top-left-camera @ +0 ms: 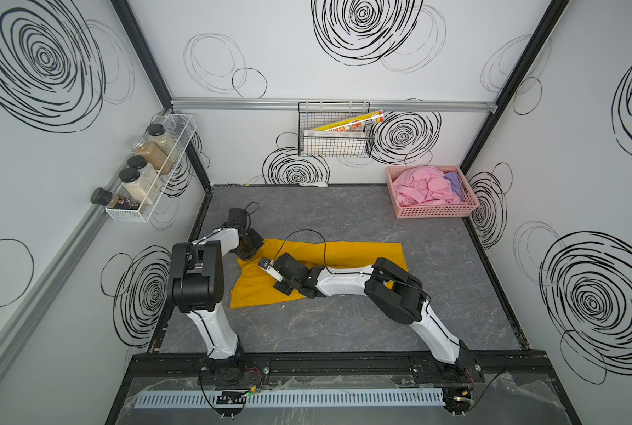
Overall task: Fold and stack t-shirts
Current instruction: Smooth out the T-shirt at the center of the board.
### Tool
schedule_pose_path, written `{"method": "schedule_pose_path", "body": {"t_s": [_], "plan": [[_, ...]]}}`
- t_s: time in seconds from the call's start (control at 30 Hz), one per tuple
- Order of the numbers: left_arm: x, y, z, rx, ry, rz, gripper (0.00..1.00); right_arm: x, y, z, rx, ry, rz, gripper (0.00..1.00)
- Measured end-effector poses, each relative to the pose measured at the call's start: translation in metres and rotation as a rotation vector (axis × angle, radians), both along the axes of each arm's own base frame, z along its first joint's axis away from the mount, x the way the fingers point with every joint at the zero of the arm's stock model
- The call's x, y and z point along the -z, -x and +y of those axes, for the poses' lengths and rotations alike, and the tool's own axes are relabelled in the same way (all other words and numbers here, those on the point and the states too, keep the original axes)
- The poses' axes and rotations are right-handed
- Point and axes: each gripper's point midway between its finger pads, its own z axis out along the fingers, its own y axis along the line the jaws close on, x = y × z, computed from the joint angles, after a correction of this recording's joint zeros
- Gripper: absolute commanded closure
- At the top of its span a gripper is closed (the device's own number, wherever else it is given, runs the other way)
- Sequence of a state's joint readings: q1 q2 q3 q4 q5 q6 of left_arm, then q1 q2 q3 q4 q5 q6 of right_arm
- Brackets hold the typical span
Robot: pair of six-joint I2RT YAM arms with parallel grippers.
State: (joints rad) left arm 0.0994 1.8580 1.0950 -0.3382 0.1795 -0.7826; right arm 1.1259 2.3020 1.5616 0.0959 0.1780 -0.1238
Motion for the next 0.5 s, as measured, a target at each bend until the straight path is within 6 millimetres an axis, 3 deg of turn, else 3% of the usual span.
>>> {"method": "schedule_pose_path", "body": {"t_s": [0.23,0.5], "plan": [[0.000,0.000,0.001,-0.002,0.000,0.001,0.62,0.000,0.001,-0.004,0.004,0.006,-0.001,1.00],[0.000,0.000,0.002,-0.005,0.005,0.000,0.62,-0.007,0.005,-0.037,0.031,0.060,0.000,1.00]]}}
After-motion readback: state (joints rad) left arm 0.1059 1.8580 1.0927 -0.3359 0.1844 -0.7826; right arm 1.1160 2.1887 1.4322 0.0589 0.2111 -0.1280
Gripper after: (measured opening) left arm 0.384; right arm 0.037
